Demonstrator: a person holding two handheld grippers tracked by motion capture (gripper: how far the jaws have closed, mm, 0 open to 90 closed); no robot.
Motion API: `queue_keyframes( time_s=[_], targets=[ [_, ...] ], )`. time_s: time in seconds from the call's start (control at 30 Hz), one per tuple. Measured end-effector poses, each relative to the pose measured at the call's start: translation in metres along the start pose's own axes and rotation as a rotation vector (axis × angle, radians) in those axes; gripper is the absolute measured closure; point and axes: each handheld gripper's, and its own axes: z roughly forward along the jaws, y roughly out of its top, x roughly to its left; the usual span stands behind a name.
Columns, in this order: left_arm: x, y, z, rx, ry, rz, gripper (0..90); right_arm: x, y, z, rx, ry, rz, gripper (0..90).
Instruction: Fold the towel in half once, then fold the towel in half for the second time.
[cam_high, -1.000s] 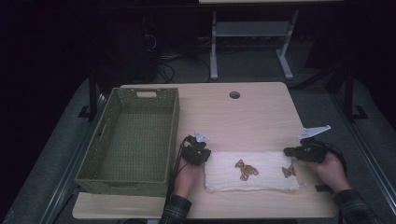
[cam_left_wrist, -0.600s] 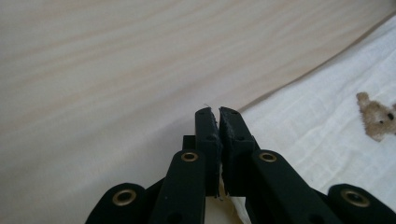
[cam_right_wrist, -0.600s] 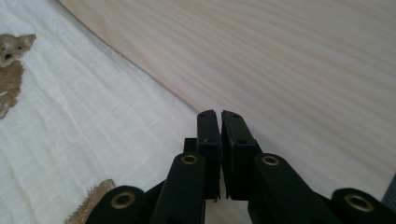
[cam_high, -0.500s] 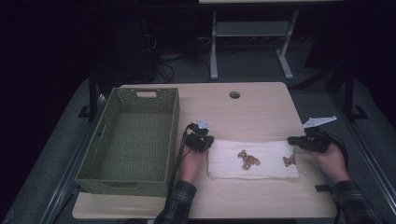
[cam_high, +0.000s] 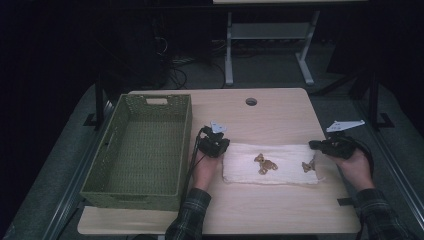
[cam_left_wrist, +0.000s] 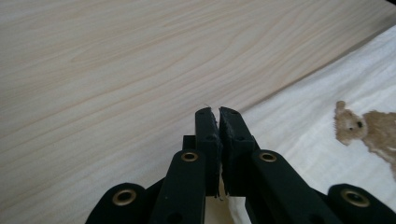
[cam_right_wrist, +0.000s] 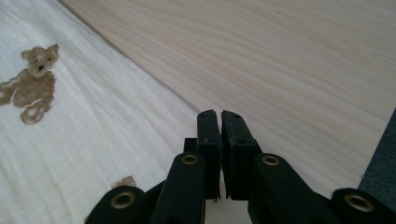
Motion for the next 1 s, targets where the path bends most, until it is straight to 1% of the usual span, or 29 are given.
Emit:
queue_keyframes(
  time_s=[0.07,0.13,0.2,0.37,0.57,0.7,1.0],
  targets=[
    [-0.001,0.0,-0.004,-0.017,-0.007,-0.007,86.5,0.002,-0.001,-0.003,-0.006,-0.001,-0.006,86.2],
    [-0.002,0.0,-0.009,-0.028,-0.012,-0.003,86.5,0.005,-0.001,-0.007,-0.011,0.002,-0.012,86.1],
    [-0.003,-0.001,-0.013,-0.041,-0.017,-0.01,86.5,0.007,-0.003,-0.01,-0.019,0.005,-0.015,86.1],
    [-0.008,-0.006,-0.02,-0.055,-0.027,0.002,86.5,0.013,-0.008,-0.018,-0.024,0.021,-0.017,86.1],
    [-0.012,-0.014,-0.026,-0.057,-0.035,0.013,86.5,0.019,-0.014,-0.026,-0.027,0.04,-0.011,86.2],
    [-0.015,-0.02,-0.032,-0.061,-0.037,0.023,86.5,0.024,-0.015,-0.029,-0.026,0.04,-0.027,86.1],
    [-0.025,-0.031,-0.041,-0.054,-0.047,0.058,86.5,0.033,-0.028,-0.036,-0.015,0.061,-0.019,86.1]
  ],
)
